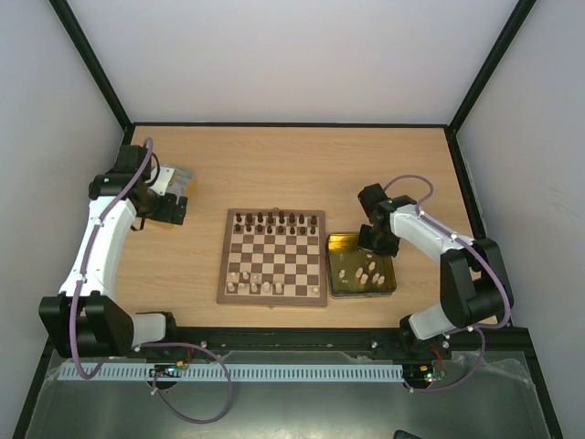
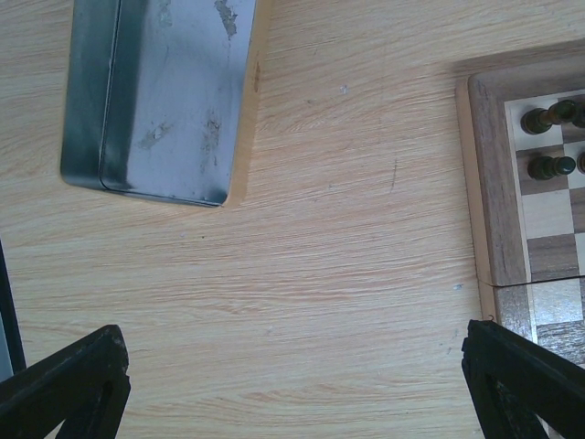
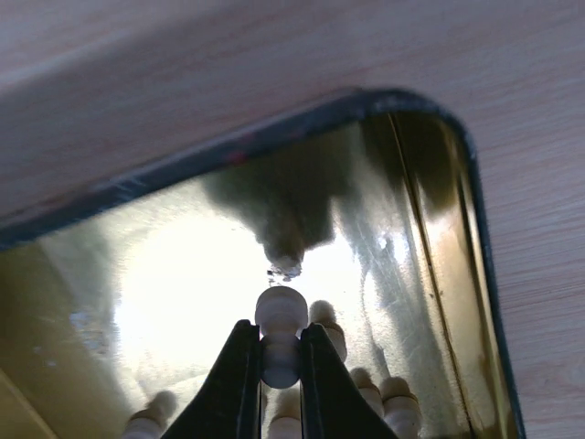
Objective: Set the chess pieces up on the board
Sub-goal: Pick up the chess piece from the storage box, then place the chess piece on the chessboard.
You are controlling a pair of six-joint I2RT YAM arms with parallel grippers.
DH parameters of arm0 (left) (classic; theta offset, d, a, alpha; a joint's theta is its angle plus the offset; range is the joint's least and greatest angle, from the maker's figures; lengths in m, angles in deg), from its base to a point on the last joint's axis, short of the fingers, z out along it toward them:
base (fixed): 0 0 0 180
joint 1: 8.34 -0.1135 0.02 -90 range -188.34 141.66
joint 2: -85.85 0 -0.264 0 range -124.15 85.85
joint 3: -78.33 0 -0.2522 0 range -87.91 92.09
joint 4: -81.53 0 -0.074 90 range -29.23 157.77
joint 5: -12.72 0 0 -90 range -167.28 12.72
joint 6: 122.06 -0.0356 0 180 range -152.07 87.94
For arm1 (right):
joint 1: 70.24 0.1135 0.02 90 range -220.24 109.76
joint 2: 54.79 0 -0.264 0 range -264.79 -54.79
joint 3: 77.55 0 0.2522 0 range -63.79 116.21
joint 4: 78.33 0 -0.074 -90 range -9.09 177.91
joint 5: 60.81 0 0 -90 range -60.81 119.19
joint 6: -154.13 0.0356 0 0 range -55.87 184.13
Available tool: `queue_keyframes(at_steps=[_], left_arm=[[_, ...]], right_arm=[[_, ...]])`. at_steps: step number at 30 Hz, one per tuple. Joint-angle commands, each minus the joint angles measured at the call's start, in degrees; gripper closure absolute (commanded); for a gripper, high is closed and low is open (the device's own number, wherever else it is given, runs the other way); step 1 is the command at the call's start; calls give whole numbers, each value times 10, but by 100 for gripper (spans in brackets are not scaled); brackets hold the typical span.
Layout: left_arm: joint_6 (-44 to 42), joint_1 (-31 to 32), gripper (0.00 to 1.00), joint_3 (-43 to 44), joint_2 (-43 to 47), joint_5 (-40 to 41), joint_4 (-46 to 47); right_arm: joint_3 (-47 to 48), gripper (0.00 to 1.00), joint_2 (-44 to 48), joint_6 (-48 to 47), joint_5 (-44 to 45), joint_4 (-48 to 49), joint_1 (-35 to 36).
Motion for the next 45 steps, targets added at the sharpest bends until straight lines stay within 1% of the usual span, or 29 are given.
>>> queue_keyframes(at_steps=[1, 4, 8, 12, 18, 21, 25, 29, 32, 38, 45], left_arm=[[4, 2, 1, 2, 1, -8, -3], [4, 2, 1, 5, -4, -9, -2], [7, 2, 1, 14, -8, -12, 2], [12, 4, 1, 18, -18, -19, 4], [17, 7, 1, 17, -22, -25, 15], [19, 7, 1, 13, -20, -29, 20], [20, 8, 1, 1, -14, -25, 31], [23, 7, 1, -4, -12, -23, 39], [25, 8, 1, -3, -11, -23, 41], [26, 8, 1, -8, -8, -22, 46], [28, 8, 1, -10, -4, -20, 48]], right_arm=[[52, 98, 24, -8, 24, -60, -1], [80, 98, 33, -7, 47, -89, 19], [132, 98, 31, 3, 79, -125, 73], [187, 98, 6, 13, 73, -147, 132], [276, 98, -77, 49, 41, -145, 238], [321, 98, -130, 55, 40, -143, 288], [385, 98, -195, 58, 33, -141, 339], [433, 98, -241, 53, 17, -139, 365], [449, 98, -264, 48, 4, -139, 375], [455, 98, -294, 44, -12, -131, 395], [437, 98, -302, 50, -25, -114, 407]])
